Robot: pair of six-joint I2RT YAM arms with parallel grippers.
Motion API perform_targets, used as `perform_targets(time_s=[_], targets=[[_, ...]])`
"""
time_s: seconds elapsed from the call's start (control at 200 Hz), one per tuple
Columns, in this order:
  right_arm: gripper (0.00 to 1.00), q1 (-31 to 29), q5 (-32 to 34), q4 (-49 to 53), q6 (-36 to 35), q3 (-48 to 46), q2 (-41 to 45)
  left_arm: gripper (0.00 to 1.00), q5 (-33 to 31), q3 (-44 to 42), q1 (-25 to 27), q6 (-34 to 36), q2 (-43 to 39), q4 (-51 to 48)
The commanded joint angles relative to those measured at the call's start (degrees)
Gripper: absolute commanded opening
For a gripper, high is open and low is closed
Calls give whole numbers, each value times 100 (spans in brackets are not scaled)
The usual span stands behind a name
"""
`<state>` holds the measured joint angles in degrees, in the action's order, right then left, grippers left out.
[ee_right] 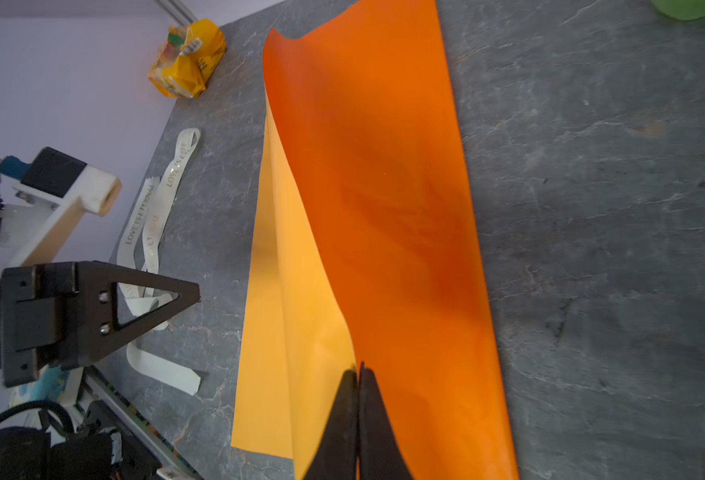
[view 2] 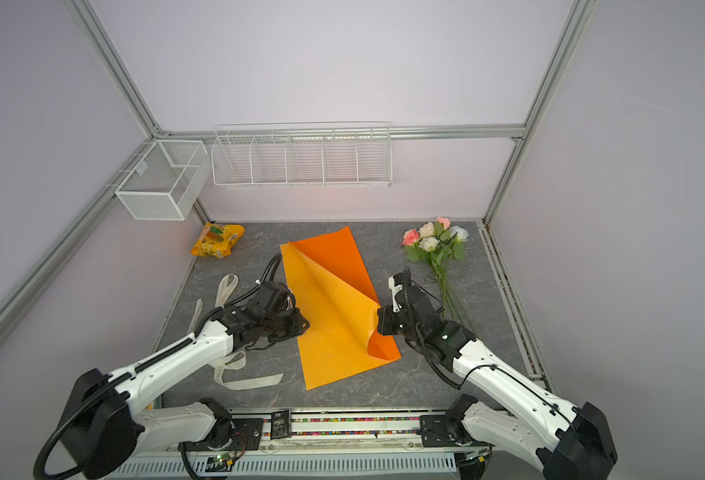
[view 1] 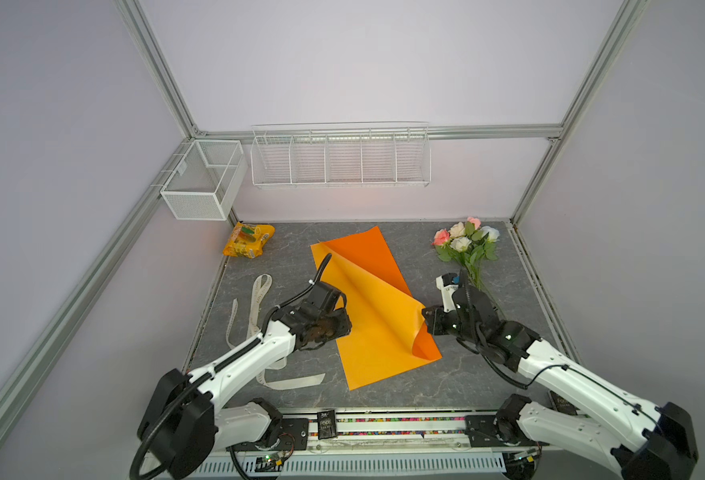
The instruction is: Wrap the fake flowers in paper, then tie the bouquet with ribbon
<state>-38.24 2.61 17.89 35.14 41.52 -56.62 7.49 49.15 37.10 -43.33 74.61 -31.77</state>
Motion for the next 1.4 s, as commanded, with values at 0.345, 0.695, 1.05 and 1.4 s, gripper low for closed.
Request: perform_targets(time_s=[0.345, 0.695, 1.05, 1.4], targets=[[6, 1989, -546, 802, -297, 251, -98, 29, 10, 2646, -263, 1244, 3200, -433], [6, 3697, -888, 890, -1248, 625, -911, 28, -181, 1888, -265, 770, 3372, -161], [6, 4313, -562, 685, -1797, 1319, -2178, 27, -71, 61, -248, -139, 2235, 441], [6, 4156, -172, 385, -1653, 1997, -3253, 27, -94, -702, -124, -627, 1471, 552]])
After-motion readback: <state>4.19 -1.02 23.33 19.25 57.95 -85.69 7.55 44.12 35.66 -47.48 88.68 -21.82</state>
